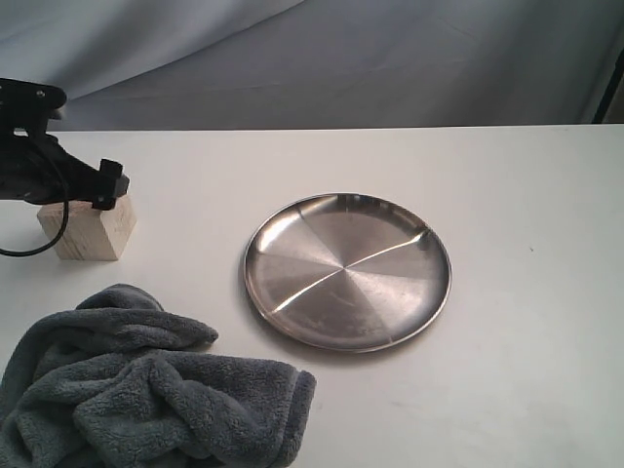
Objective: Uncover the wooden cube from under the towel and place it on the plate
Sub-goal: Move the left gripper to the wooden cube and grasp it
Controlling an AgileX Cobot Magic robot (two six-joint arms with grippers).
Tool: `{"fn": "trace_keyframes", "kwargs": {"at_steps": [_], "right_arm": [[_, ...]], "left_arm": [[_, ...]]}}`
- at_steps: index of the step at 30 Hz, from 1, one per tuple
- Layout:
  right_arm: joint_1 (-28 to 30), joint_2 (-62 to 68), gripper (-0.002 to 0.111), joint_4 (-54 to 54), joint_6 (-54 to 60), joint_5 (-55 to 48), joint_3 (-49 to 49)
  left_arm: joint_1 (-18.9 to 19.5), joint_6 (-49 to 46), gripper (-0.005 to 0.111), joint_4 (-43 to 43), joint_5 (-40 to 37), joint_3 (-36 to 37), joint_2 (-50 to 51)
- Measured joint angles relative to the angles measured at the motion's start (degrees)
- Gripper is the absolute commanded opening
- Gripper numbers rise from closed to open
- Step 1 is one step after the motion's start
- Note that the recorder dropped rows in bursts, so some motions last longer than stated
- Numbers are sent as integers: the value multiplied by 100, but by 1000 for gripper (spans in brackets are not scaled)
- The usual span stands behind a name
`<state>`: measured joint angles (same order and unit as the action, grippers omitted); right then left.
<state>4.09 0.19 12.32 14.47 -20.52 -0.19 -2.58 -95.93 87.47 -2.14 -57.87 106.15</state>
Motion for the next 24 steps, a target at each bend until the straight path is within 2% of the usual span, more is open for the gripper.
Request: {"fn": "trace_keyframes", "kwargs": {"at_steps": [14, 24], "right_arm": [[0, 0, 0, 0, 0, 0, 0], [0, 0, 0, 0, 0, 0, 0]], "left_arm": [[0, 89, 105, 13, 214, -23, 514], [0, 359, 103, 13, 96, -213, 824]]}}
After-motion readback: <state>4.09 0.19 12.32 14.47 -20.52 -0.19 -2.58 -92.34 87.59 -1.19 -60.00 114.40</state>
